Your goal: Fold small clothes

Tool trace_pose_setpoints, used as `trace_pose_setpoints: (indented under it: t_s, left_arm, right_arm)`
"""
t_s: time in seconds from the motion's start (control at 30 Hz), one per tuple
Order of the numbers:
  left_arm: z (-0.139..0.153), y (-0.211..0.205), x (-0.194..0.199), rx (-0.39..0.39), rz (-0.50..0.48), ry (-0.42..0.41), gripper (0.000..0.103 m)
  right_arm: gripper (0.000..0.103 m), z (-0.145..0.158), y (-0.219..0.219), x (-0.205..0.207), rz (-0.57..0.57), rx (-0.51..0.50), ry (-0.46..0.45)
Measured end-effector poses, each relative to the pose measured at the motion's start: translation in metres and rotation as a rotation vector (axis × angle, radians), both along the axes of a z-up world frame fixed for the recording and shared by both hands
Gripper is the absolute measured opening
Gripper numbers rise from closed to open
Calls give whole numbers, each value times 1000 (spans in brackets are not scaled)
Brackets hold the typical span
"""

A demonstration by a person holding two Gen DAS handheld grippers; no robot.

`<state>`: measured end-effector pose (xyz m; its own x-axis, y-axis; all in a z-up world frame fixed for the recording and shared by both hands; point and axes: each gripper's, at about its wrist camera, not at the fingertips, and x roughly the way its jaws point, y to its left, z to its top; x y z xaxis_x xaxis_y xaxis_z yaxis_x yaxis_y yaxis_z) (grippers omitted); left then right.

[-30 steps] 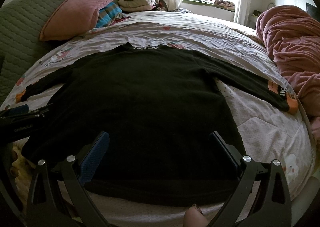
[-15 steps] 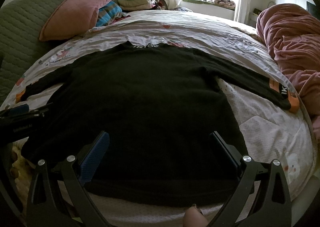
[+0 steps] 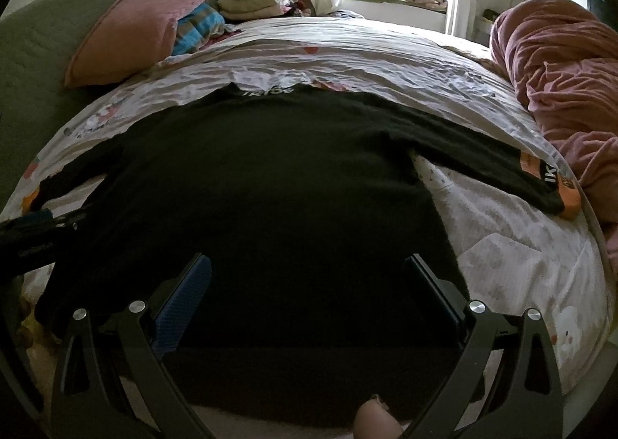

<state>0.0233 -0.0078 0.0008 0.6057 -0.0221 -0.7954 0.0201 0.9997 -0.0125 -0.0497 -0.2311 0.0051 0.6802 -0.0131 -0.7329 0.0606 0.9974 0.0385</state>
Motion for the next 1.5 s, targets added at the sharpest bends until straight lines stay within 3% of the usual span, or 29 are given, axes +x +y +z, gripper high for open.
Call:
trace_pose_setpoints:
  t_s: [0.8, 1.3, 1.5]
  left_arm:
    - [17, -47, 101, -23, -87, 38, 95]
    - [27, -78, 165, 2, -110, 18, 95]
    - [19, -88, 183, -25, -129, 58, 95]
  right_arm:
    - [99, 16, -91, 77, -195, 72, -21]
    - [99, -5, -217, 87, -525, 127, 30]
    - [99, -17, -258, 76, -646, 162, 49]
